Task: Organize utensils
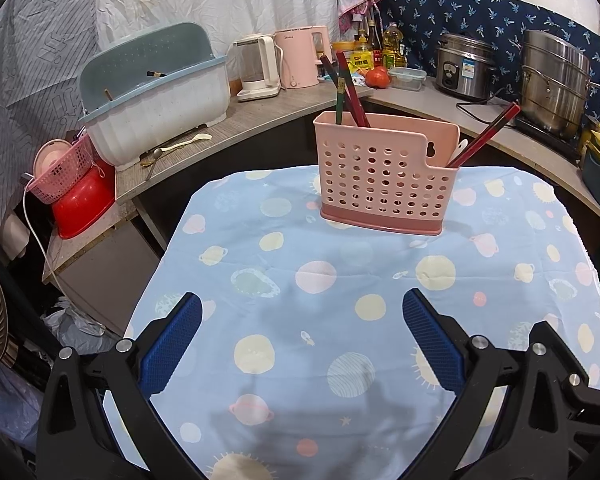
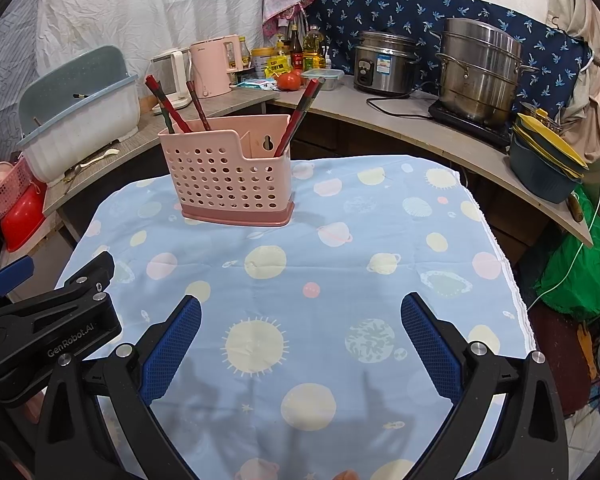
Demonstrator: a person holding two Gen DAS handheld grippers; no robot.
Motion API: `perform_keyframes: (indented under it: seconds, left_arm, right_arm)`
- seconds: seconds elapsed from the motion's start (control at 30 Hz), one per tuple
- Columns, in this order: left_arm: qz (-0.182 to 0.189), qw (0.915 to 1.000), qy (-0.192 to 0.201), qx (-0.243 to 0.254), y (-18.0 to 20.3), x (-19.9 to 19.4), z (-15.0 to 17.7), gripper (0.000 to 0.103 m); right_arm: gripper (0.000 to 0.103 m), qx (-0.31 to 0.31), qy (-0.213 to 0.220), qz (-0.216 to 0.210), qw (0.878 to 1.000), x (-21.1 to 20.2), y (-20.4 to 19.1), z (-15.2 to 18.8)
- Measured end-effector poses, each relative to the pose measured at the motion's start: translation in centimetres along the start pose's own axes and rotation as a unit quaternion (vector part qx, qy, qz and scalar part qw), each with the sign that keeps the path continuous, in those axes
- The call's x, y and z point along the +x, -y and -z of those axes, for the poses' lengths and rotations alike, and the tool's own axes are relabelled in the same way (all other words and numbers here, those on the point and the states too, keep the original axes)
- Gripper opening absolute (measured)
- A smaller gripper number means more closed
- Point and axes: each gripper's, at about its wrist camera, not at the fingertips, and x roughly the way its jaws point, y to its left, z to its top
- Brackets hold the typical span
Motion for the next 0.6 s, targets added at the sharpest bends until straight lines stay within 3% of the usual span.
perform_keyframes:
  seconds: [0.6]
  left_arm:
    - [-0.004, 1.0, 0.006, 0.004, -0.19, -0.12, -0.26, 0.096]
  right_arm:
    - [0.097, 0.0, 0.0, -0.001, 1.0, 0.01, 0.01, -0.02]
